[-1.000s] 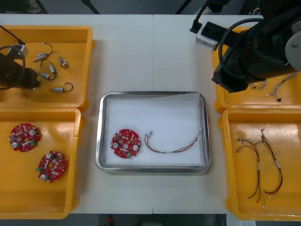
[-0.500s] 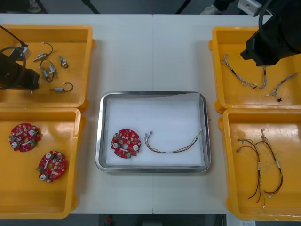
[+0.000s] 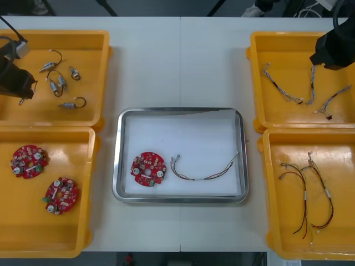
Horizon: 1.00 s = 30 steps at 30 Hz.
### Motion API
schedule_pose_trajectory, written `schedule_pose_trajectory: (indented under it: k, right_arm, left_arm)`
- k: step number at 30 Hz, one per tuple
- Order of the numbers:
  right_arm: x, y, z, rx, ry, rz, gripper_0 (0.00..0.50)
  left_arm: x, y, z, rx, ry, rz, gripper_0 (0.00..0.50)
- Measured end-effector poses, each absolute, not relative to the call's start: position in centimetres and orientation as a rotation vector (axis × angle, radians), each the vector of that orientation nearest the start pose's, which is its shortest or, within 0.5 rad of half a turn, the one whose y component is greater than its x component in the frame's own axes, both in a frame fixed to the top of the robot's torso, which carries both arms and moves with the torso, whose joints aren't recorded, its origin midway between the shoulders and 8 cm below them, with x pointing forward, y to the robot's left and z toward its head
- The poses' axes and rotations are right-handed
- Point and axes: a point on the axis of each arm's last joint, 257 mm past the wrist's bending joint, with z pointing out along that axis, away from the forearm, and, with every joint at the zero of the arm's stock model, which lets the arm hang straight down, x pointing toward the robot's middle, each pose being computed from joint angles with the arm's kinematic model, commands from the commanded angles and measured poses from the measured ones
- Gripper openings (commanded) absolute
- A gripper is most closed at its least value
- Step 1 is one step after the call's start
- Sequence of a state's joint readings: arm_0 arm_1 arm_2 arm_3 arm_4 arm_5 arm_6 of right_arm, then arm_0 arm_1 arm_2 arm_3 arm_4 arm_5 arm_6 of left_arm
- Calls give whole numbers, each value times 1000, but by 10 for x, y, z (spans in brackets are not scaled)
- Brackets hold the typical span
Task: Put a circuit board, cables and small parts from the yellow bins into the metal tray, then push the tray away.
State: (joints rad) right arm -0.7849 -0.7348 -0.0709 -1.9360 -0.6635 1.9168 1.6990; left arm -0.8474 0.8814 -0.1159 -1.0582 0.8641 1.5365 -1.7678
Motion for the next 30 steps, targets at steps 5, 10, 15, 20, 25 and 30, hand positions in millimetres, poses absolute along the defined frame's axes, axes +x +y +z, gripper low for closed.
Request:
schedule_pose_trajectory:
  k: [5, 10, 15, 20, 25, 30]
  right_arm:
    - [515, -336, -22, -459, 2404, -234, 500]
    - [517, -366, -22, -330, 2433, -240, 500]
    - [518, -386, -29, -249, 2468, -245, 500]
    - [521, -405, -39, -131, 2527, -240, 500]
    - [524, -423, -50, -13, 2579, -244, 500]
    - [522, -430, -66, 190, 2625, -160, 500]
  left_arm:
    - [535, 419, -142, 270, 2744, 50, 0]
    - [523, 403, -122, 347, 2749, 104, 0]
    - [513, 377, -99, 328, 2705, 163, 1]
    - [494, 354, -92, 85, 2707, 139, 0]
    - [492, 323, -85, 93, 2662, 110, 2]
    - [485, 278, -84, 258, 2625, 66, 0]
